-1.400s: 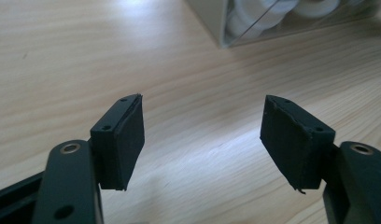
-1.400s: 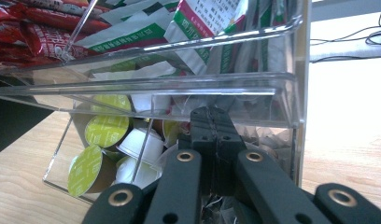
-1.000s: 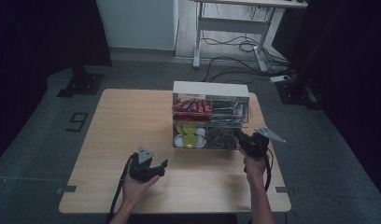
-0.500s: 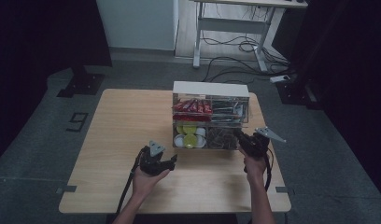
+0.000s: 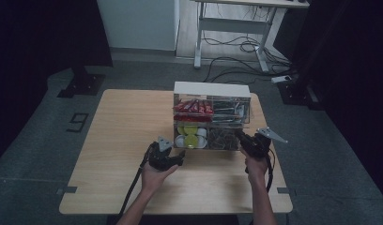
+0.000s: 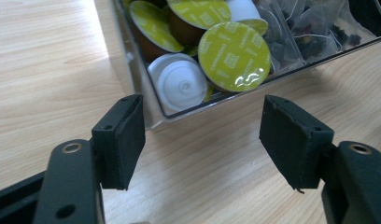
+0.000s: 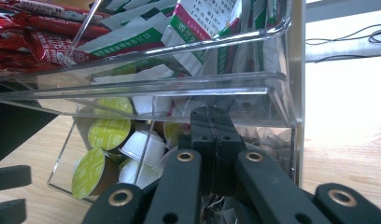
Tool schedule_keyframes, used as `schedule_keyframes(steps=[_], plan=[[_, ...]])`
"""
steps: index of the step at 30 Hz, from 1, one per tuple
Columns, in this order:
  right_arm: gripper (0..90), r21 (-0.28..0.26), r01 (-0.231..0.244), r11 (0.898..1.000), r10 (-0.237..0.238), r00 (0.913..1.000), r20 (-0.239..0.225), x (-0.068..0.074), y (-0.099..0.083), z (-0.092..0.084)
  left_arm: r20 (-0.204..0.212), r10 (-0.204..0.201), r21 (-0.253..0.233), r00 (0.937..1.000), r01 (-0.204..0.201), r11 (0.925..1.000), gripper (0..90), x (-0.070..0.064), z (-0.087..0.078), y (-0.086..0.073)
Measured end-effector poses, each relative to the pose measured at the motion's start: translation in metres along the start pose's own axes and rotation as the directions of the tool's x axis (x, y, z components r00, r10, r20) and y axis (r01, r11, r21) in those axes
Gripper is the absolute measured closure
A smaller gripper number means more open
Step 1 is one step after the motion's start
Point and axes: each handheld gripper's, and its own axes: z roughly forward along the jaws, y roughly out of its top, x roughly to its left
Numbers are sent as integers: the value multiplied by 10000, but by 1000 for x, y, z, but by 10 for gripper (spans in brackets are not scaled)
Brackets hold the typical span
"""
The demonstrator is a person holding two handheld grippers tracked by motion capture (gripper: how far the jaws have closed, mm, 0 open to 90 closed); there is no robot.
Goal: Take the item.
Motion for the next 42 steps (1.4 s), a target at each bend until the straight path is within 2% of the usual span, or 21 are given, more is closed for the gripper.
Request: schedule_keyframes(steps=[10,17,22,29,33,42], plan=[[888,-17,-38,10000,38,10000,5,0,0,0,162,15,-176,9999,-13,9998,314,-10,13,8],[888,-16,-35,10000,35,10000,2,0,0,0,75,16,-210,10000,-15,9998,313,-12,22,13],[888,3,-71,10000,71,10000,-29,-1,0,0,11,212,-95,9998,-212,9997,308,-16,28,14],[888,12,-81,10000,81,10000,-20,-1,-1,0,20,222,-188,9998,-222,9996,301,-20,32,19],[888,-1,-63,10000,63,10000,-22,0,-1,0,-108,188,-159,9998,-190,9997,289,-20,37,22],[888,-4,-140,9999,140,9999,-79,-1,0,0,-22,129,-138,9999,-129,9998,287,-21,43,26]])
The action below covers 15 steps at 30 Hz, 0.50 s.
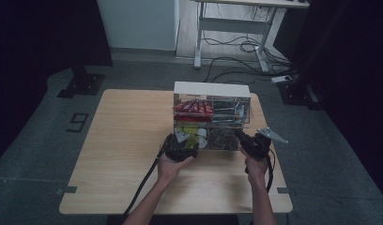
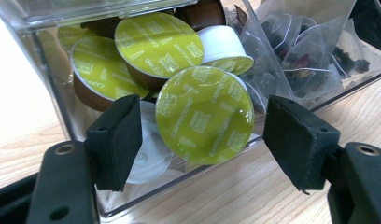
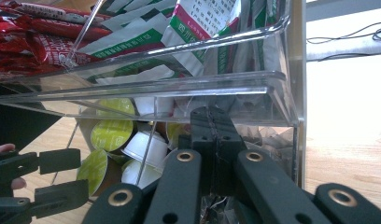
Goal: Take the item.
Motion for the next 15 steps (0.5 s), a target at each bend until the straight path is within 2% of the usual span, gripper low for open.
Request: schedule_keyframes(steps=[15], plan=[[888,-15,-34,10000,34,10000,-76,-1,0,0,-156,35,-1,9999,-35,10000,288,1,8,1]])
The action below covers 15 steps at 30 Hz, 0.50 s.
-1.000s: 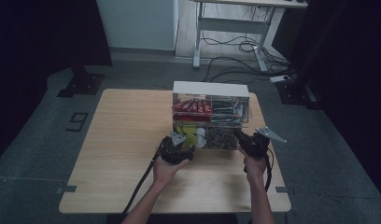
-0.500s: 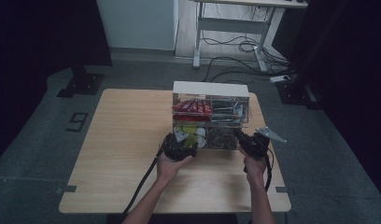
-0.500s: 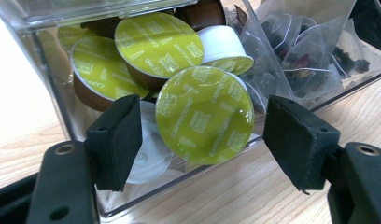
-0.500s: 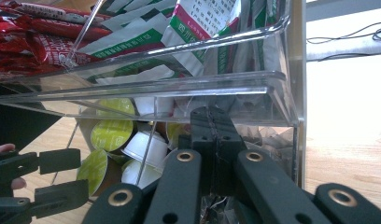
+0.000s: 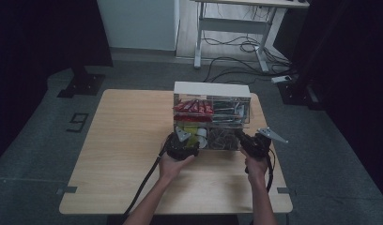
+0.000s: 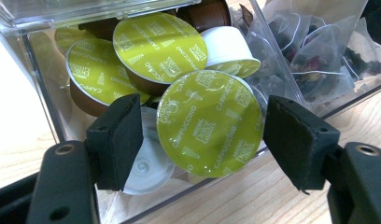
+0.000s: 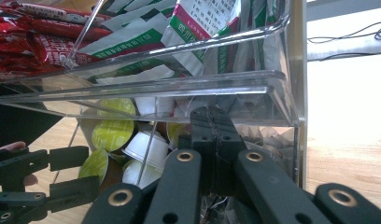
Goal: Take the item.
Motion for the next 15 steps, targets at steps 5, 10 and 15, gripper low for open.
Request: schedule_keyframes(steps=[5,10,15], plan=[[888,12,-10,10000,10,10000,-9,0,0,1,-159,144,16,9998,-144,9999,285,-1,1,1],[888,58,9,10000,-9,10000,14,0,-1,2,-188,179,-17,9997,-179,9998,297,-2,2,0],[888,34,9,10000,-9,10000,14,0,0,1,-180,232,-141,9996,-235,9996,327,-6,1,-3]])
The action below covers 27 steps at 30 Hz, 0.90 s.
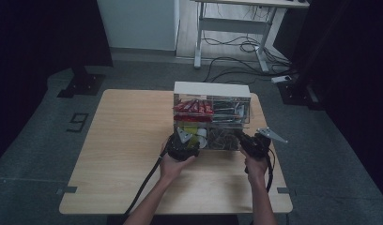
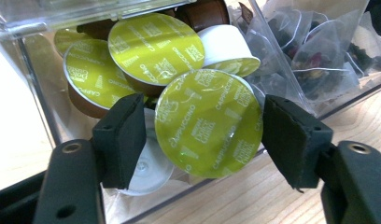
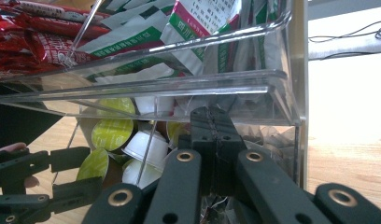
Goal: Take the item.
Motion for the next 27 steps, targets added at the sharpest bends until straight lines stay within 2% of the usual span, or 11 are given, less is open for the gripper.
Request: schedule_keyframes(steps=[4,9,15,27], plan=[[888,-35,11,10000,-11,10000,-6,0,1,-1,156,-22,-47,9999,23,10000,375,-1,0,-1],[888,-37,10,10000,-10,10000,-8,0,1,-1,175,62,-82,9998,-61,9999,379,0,0,-2],[888,-31,25,10000,-25,10000,5,-1,1,-2,181,-77,-306,9998,82,9995,381,1,-3,-5],[888,-26,40,10000,-40,10000,14,0,1,-2,370,-172,-627,9992,195,9978,382,6,-18,-1]])
